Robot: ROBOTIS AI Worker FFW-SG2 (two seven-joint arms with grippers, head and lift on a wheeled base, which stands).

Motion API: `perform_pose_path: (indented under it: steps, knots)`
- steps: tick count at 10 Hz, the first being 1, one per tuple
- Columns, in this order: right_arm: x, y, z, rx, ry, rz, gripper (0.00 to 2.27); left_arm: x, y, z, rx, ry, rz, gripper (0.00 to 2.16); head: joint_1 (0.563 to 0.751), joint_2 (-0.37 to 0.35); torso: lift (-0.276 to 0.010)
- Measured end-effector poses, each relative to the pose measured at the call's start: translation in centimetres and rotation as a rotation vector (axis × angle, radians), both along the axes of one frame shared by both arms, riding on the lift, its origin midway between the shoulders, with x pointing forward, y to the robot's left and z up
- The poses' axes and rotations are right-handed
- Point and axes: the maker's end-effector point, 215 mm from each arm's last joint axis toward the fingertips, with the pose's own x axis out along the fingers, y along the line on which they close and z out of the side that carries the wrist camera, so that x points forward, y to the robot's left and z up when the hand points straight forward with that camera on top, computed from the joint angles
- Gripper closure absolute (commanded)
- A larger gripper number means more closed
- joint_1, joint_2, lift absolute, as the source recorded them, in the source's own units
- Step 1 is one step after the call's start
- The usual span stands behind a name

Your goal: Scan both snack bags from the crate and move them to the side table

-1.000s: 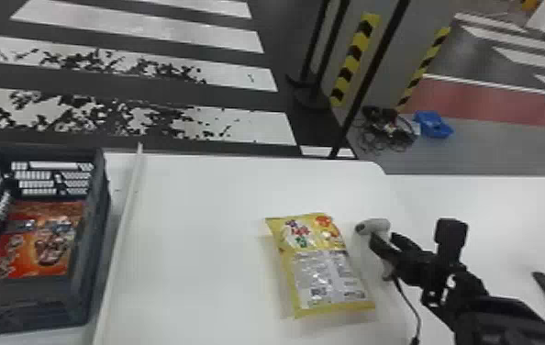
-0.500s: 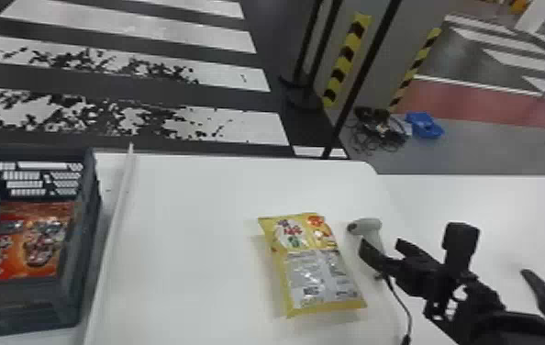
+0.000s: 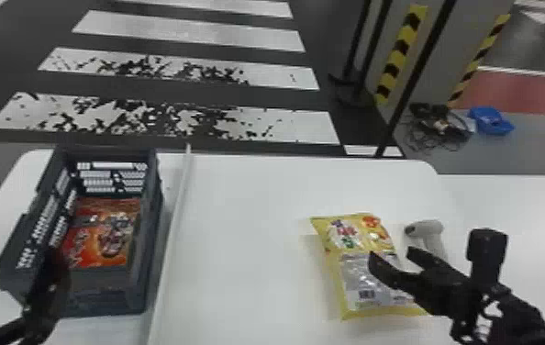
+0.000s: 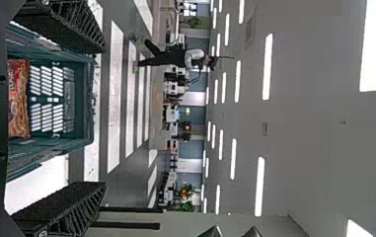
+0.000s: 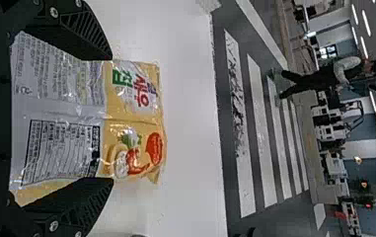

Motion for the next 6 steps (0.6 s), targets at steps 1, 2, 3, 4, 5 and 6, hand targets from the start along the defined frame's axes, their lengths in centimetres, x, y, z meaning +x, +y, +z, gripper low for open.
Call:
perform_pose_path:
  steps: [1,2,3,4,5,6]
  knots:
    - [0.3,0.8,-0.9,-0.013,0.009,0.015,0.13,0.1,0.1,-0.5,0.004,0.013,0.003,0.03,0.695,-0.105,-0.095]
    - [0.5,1.1,-1.5,-0.011,0.018,0.018,0.12,0.5,0.3,-1.2,0.011,0.032,0.007,0.03,0.695,-0.094,-0.095]
    - [0.7,1.3,-2.0,-0.004,0.023,0.020,0.12,1.0,0.4,-1.8,0.016,0.051,0.007,0.03,0.695,-0.088,-0.095]
    - [1.0,1.4,-2.4,-0.007,0.023,0.025,0.15,1.4,0.2,-2.3,0.017,0.064,0.003,0.03,0.695,-0.086,-0.095]
    - [1.3,1.2,-3.0,-0.020,0.032,0.024,0.29,1.8,0.2,-2.4,0.016,0.069,0.002,0.03,0.695,-0.090,-0.095]
    - [1.4,0.7,-4.0,-0.030,0.051,0.019,0.52,2.1,0.2,-2.7,0.014,0.079,0.004,0.03,0.695,-0.093,-0.095]
